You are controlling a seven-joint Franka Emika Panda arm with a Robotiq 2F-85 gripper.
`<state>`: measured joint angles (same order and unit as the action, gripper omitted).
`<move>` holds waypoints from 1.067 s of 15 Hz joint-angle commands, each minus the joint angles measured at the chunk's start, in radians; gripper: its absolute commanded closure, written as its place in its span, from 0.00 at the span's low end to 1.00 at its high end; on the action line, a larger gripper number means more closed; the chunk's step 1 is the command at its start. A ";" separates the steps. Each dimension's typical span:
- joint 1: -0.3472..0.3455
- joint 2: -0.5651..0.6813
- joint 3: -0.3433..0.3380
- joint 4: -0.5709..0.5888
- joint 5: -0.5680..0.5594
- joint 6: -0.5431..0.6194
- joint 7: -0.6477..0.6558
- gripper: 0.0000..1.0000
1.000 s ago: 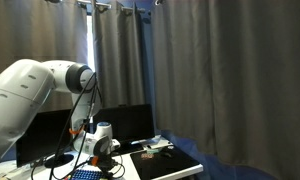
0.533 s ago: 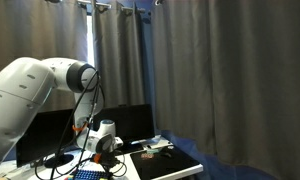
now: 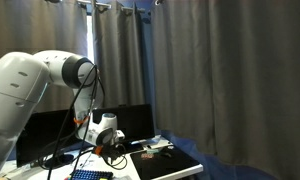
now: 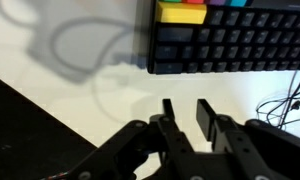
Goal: Press the button to the far right in the second row
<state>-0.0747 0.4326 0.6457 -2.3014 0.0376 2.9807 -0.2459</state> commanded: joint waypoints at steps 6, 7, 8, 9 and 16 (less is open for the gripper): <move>-0.294 -0.260 0.303 -0.051 0.193 -0.230 -0.149 0.02; -0.328 -0.293 0.335 -0.048 0.220 -0.257 -0.175 0.00; -0.360 -0.330 0.365 -0.048 0.249 -0.284 -0.204 0.00; -0.387 -0.372 0.388 -0.050 0.278 -0.309 -0.235 0.00; -0.420 -0.648 0.345 -0.049 0.590 -0.485 -0.525 0.00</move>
<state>-0.5034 -0.0571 1.0372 -2.3254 0.4869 2.5781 -0.6532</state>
